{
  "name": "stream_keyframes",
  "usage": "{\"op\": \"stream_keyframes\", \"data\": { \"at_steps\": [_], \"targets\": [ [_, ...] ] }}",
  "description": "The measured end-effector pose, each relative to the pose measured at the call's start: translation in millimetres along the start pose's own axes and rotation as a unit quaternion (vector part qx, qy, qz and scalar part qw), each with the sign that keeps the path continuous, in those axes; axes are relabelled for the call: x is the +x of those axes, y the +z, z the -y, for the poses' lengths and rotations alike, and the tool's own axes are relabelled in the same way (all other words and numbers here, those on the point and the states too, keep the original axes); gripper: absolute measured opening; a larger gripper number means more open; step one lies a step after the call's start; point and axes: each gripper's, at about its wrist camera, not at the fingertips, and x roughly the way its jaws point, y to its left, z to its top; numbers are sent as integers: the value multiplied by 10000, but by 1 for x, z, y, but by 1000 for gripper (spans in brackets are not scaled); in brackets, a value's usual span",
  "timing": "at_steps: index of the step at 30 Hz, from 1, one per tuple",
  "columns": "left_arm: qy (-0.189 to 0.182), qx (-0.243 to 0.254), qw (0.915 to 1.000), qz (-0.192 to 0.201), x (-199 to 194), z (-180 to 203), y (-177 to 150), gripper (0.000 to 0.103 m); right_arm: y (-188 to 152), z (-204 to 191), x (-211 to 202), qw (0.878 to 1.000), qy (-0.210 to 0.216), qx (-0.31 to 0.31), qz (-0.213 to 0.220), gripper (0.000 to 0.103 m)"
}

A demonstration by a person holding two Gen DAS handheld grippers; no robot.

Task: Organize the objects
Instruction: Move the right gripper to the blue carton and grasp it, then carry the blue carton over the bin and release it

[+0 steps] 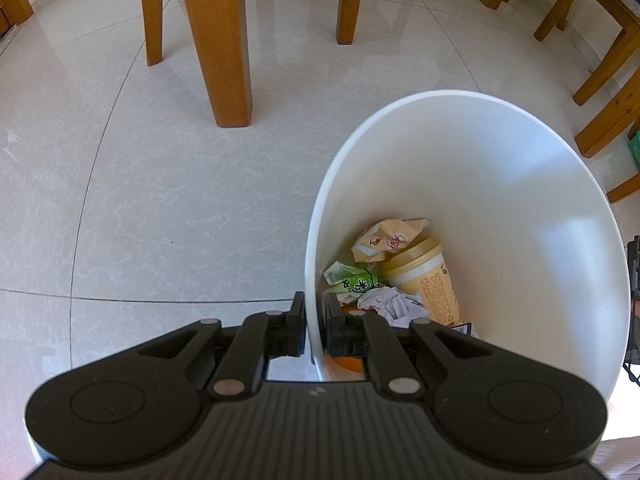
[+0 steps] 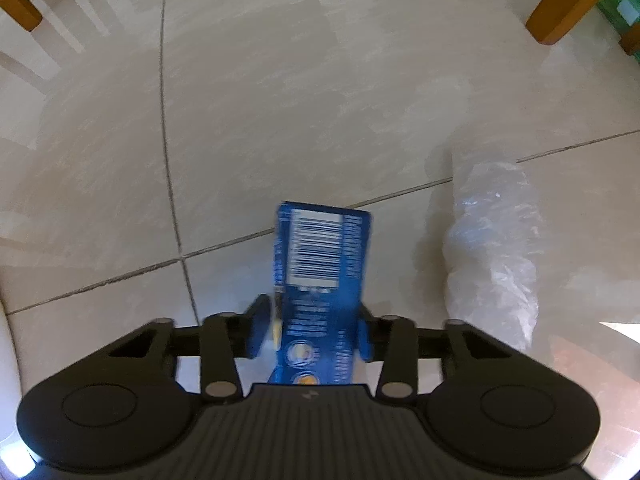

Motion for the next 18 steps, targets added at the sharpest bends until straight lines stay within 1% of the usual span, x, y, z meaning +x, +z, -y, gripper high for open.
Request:
{"op": "stream_keyframes", "data": {
  "at_steps": [3,4,9,13,14,15,18],
  "targets": [
    [-5,-1,10000,-2,0,0,0,7,7,-4,-2,9992,-185,-338,-73,39],
    [-7,-1,10000,-3,0,0,0,7,7,-5,-4,9988,-190,-449,-109,39],
    [-6,26,10000,1,0,-1,0,7,8,-10,-14,9976,-210,-623,-215,39],
    [-20,56,10000,0,0,-1,-1,7,10,-18,-31,9933,-291,-1062,-347,39],
    [-27,53,10000,-4,0,-2,-1,7,10,-14,-34,9917,-284,-1190,-391,39],
    [-34,48,10000,-15,0,-2,-1,7,-5,-5,-40,9913,-279,-1218,-411,39],
    [-34,65,10000,-19,0,-2,1,7,-10,-11,-67,9880,-286,-1420,-526,39]
  ]
}}
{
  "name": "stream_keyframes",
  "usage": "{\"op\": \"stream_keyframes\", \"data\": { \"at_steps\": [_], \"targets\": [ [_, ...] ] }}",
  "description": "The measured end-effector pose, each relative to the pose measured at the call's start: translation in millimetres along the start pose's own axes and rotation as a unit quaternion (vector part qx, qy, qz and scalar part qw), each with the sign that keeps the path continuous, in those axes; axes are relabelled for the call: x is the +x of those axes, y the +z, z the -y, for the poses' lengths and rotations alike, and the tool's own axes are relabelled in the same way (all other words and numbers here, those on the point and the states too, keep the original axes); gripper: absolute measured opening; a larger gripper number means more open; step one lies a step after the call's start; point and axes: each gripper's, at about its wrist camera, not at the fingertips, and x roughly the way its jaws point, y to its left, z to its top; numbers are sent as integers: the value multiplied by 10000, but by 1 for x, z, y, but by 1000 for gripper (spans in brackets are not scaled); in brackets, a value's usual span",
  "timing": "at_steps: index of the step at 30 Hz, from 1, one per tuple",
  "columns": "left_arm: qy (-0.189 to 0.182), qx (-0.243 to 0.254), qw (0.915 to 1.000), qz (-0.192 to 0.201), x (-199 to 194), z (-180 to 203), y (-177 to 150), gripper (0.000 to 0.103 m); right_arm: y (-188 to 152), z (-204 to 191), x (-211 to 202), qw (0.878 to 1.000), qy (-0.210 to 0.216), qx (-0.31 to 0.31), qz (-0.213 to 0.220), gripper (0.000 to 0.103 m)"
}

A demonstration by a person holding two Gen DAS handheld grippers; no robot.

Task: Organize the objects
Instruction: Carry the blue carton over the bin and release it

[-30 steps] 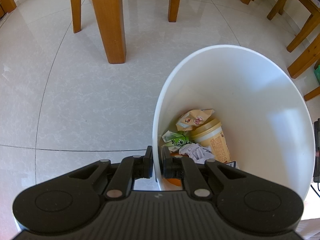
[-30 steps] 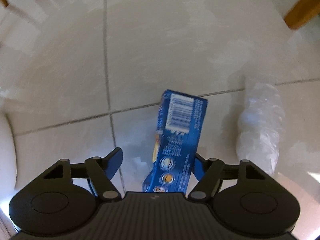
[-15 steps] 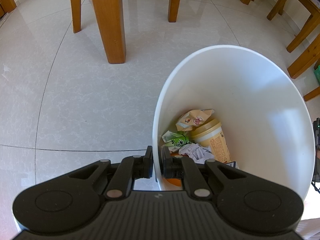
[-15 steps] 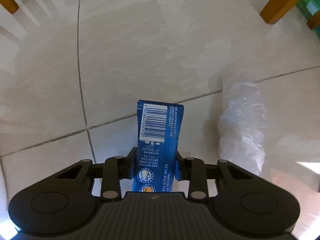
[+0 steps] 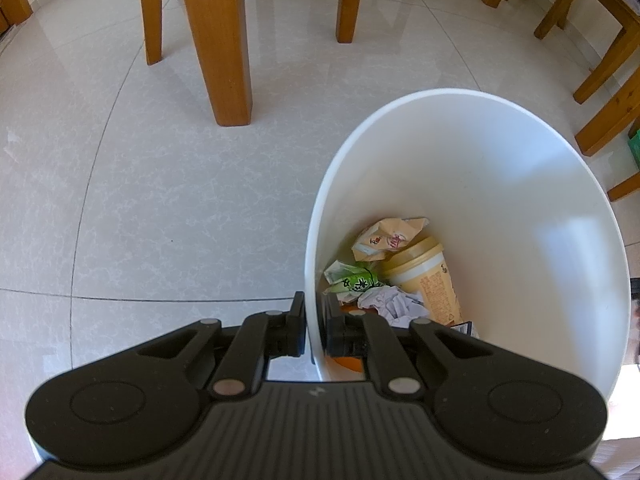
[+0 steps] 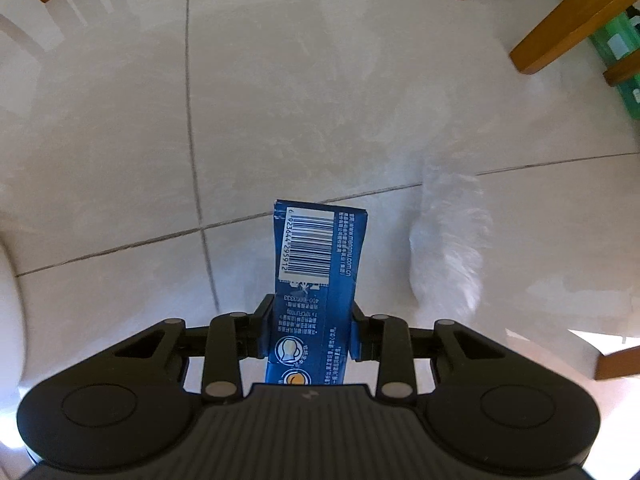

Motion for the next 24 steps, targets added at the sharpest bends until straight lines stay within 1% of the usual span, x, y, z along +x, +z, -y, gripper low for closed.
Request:
{"op": "stream_keyframes", "data": {
  "at_steps": [3,6,7,12,18,21,24],
  "targets": [
    [8,27,10000,10,0,0,1,7,-5,-14,-40,9990,35,-450,16,39],
    [-39,-46,10000,-7,0,0,0,7,-13,-32,-87,9957,250,-882,103,39],
    [-51,-39,10000,-1,0,-1,0,7,-4,-41,-95,9941,320,-1031,112,39],
    [-54,-55,10000,-3,1,2,-1,7,-11,-74,-170,9851,494,-1625,280,39],
    [-44,-42,10000,4,1,5,-1,7,-23,-118,-238,9686,798,-2317,411,39],
    [-39,-40,10000,6,1,3,-1,7,-31,-138,-269,9585,981,-2638,464,39],
    [-50,-48,10000,10,0,3,-2,7,-43,-164,-300,9444,1236,-3009,468,39]
  ]
}}
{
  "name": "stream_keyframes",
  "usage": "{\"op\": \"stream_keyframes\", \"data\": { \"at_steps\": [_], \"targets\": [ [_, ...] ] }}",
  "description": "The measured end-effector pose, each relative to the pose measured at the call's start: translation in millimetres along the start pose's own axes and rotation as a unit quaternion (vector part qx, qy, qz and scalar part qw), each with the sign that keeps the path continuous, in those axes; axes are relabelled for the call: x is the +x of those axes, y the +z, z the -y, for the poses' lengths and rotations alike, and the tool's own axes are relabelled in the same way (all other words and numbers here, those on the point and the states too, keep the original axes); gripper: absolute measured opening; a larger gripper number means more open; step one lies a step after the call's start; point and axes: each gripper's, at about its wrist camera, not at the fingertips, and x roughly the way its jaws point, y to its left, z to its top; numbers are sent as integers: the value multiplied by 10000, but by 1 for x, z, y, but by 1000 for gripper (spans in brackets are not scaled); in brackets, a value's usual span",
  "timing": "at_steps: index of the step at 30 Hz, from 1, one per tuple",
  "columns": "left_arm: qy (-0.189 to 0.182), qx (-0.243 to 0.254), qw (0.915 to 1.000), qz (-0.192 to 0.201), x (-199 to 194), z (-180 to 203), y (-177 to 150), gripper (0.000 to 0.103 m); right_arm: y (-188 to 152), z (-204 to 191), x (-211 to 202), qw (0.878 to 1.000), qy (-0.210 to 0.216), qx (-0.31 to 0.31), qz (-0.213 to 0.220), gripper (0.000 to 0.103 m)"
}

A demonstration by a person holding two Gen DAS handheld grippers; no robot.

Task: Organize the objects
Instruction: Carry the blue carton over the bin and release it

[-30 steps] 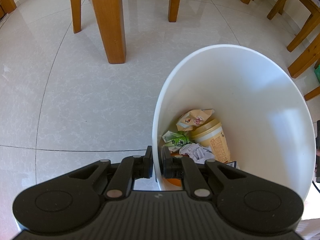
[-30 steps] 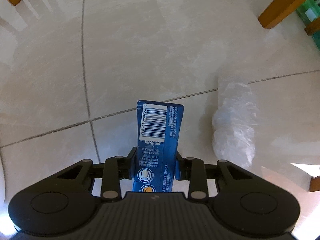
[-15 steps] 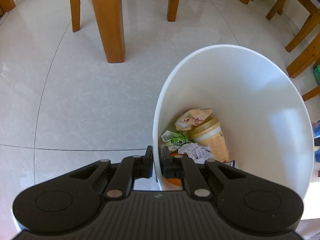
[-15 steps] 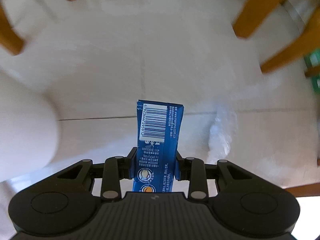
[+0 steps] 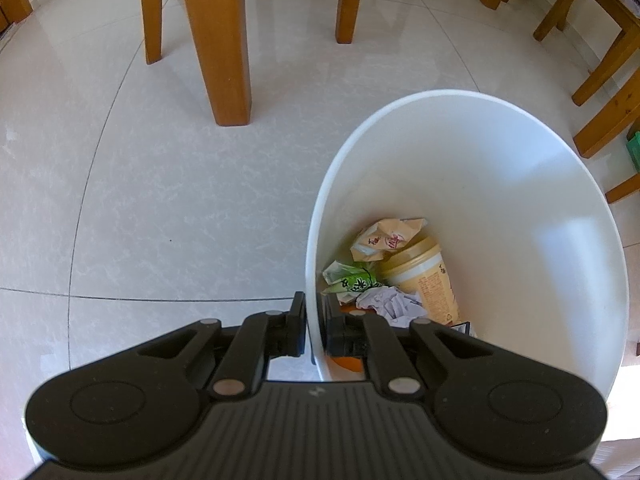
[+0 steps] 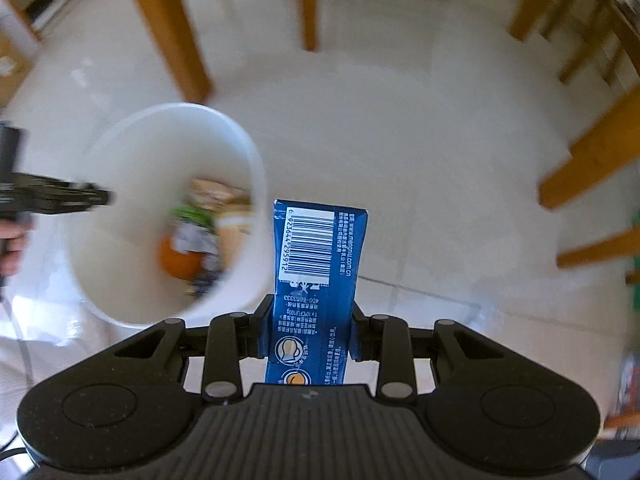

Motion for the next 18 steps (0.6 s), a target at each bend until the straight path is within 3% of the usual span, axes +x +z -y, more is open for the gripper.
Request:
{"op": "stream_keyframes", "data": {
  "at_steps": [12,13,15,18],
  "targets": [
    [-1,4,10000,3,0,-2,0,7,36,-94,-24,9918,768,-1007,174,40],
    [-6,2,10000,1,0,-2,1,7,37,-100,-24,9900,836,-1118,219,44],
    [-22,-3,10000,4,0,-3,1,7,37,-107,-24,9883,870,-1220,276,72],
    [-37,-4,10000,6,0,-3,0,7,35,-109,-23,9781,1121,-1746,166,75]
  ]
}}
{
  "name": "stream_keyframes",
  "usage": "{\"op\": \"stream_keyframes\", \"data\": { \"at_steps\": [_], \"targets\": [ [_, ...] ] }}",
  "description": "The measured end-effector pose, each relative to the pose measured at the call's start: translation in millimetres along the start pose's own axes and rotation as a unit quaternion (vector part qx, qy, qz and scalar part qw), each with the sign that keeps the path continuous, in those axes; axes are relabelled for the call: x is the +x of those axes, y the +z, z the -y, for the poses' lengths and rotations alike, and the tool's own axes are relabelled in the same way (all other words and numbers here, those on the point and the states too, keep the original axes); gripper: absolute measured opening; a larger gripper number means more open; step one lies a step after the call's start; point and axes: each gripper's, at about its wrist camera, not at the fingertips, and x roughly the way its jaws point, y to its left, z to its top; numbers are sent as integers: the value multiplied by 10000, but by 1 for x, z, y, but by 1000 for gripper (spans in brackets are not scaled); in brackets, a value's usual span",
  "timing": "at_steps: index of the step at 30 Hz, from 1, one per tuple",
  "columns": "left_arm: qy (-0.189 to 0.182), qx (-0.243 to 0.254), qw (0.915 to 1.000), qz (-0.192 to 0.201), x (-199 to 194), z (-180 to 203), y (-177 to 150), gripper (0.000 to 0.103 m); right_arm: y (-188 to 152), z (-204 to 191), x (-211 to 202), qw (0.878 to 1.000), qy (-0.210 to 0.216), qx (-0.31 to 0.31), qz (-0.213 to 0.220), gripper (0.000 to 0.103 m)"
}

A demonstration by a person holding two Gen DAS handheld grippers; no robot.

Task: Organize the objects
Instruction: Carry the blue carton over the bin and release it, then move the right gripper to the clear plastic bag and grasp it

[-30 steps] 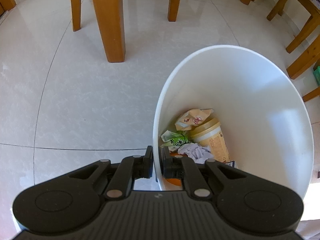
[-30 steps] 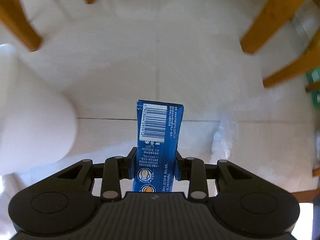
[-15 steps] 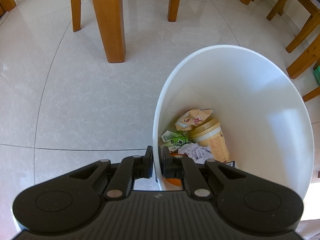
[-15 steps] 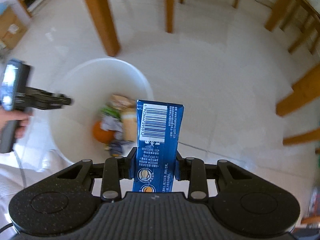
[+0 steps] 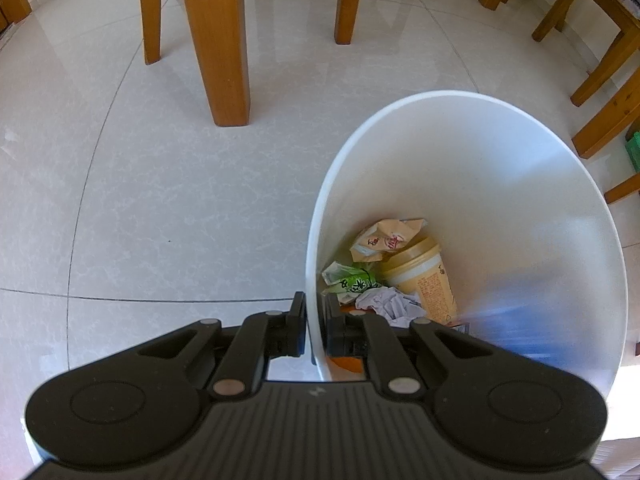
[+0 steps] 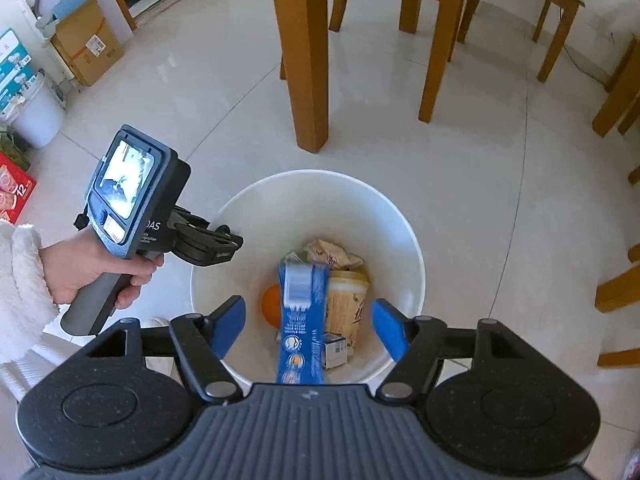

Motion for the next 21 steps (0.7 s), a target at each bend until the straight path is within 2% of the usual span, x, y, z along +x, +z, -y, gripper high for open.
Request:
{"op": "stream_keyframes", "data": {
  "at_steps": [11,21],
  "targets": [
    [-6,-18,10000,-7,2,1,3,7,-20,40,4,9997,-215,-51,-42,91],
    [28,7,10000,5,3,1,3,7,-59,121,14,9985,-519,138,-70,94]
  ]
}}
